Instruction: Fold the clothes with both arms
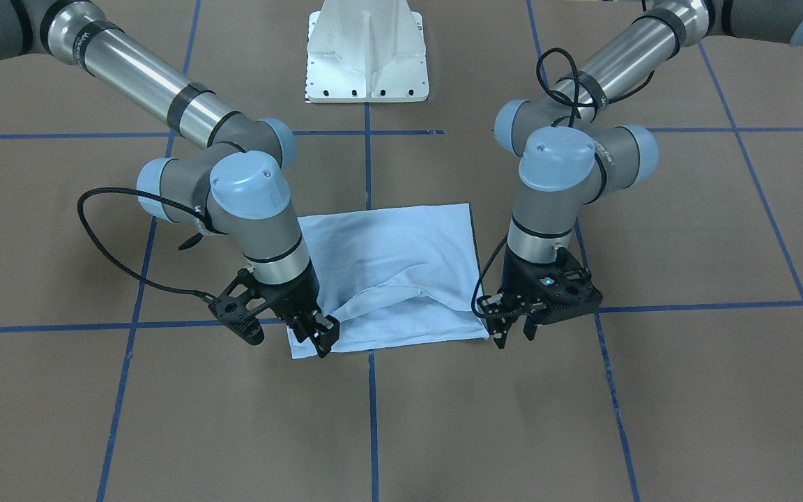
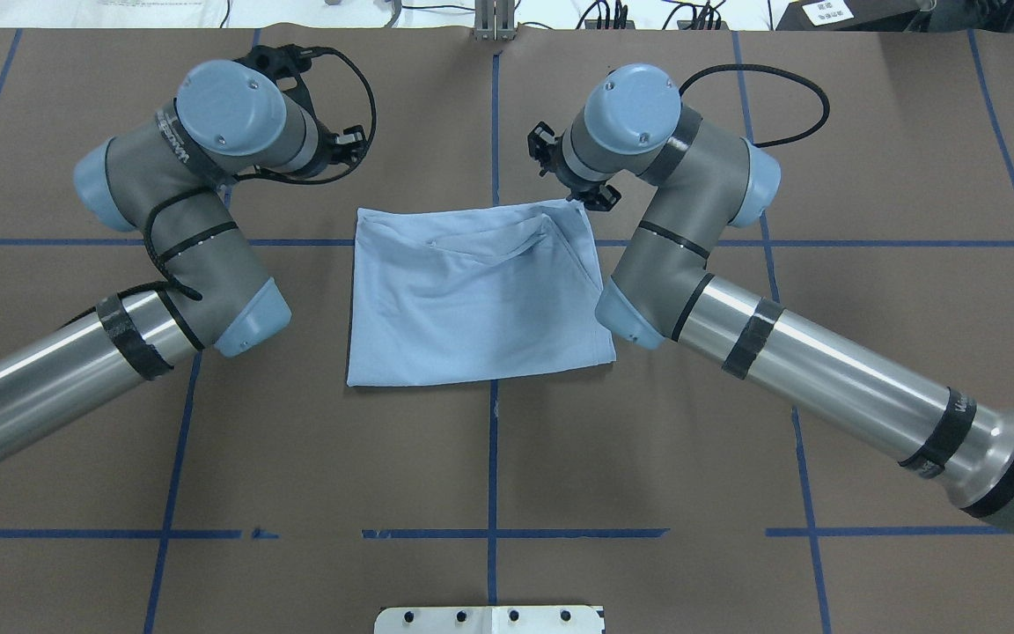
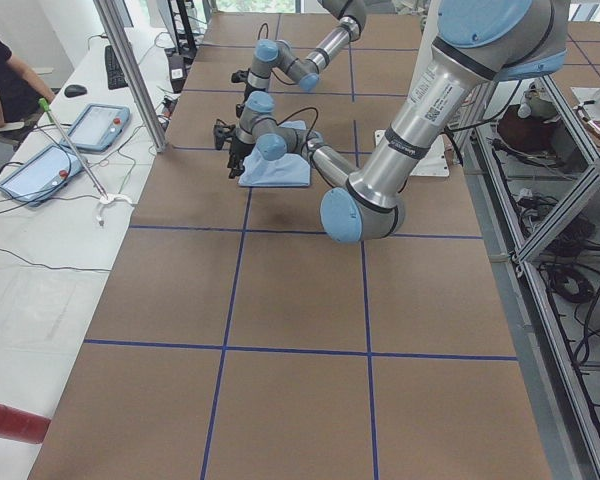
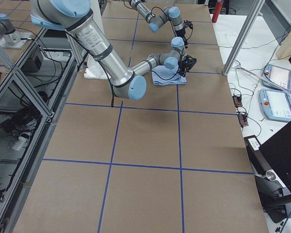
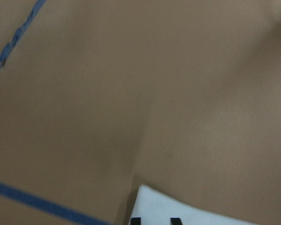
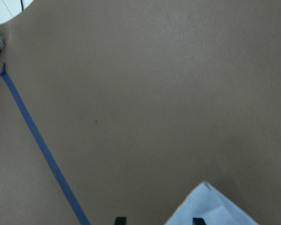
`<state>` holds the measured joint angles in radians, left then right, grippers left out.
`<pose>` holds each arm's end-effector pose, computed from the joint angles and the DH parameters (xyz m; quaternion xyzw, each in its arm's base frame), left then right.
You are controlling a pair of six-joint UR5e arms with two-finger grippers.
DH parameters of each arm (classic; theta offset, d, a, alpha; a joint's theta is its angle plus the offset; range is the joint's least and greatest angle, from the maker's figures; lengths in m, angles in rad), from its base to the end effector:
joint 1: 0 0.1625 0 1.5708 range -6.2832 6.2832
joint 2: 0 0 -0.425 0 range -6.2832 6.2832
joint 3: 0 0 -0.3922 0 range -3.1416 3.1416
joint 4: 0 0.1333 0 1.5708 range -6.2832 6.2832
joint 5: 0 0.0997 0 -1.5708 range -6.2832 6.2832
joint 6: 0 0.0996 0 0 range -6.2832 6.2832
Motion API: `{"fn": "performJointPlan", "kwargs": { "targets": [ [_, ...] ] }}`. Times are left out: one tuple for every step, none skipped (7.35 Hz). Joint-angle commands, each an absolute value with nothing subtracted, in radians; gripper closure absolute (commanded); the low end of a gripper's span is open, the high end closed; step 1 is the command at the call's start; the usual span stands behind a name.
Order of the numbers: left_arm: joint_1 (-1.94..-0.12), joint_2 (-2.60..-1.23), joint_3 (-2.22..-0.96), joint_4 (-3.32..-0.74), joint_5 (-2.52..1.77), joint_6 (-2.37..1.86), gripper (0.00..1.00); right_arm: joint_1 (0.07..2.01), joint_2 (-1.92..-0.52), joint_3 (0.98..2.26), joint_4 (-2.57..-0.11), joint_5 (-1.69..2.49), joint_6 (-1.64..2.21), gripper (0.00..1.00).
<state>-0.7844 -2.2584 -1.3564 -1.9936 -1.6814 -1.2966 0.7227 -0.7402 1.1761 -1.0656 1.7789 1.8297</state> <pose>0.4504 -0.6223 0.2962 0.1754 0.3985 -0.2039 0.8769 -0.5306 -0.6182 0.2603 0.0135 -0.4601 0.3763 0.8040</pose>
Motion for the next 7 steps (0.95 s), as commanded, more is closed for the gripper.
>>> {"fn": "performJointPlan", "kwargs": {
  "targets": [
    [-0.831, -2.279, -1.316, -2.016, -1.686, -1.227, 0.00, 0.768, -0.735, 1.150, -1.051, 1.824, 1.806, 0.00],
    [-0.848, -2.279, -1.316, -2.016, -1.709, -1.186, 0.00, 0.782, -0.733, 1.154, -1.058, 1.854, 1.730, 0.00],
    [-0.895, -2.276, -1.316, -2.016, -1.803, -1.101, 0.00, 0.834, -0.744, 1.158, -1.099, 1.946, 1.648, 0.00],
    [-0.957, -2.264, -1.318, -2.008, -1.889, -0.986, 0.00, 0.888, -0.774, 1.185, -1.180, 1.994, 1.483, 0.00],
    [-1.026, -2.217, -1.322, -2.011, -1.920, -0.854, 0.00, 0.946, -0.840, 1.250, -1.254, 1.997, 1.289, 0.00],
    [-1.119, -2.171, -1.322, -2.014, -1.957, -0.704, 0.00, 1.048, -0.948, 1.314, -1.279, 2.031, 1.079, 0.00],
    [-1.223, -2.125, -1.322, -2.003, -2.011, -0.517, 0.00, 1.190, -1.030, 1.318, -1.282, 2.149, 0.804, 0.00]
  ]
}}
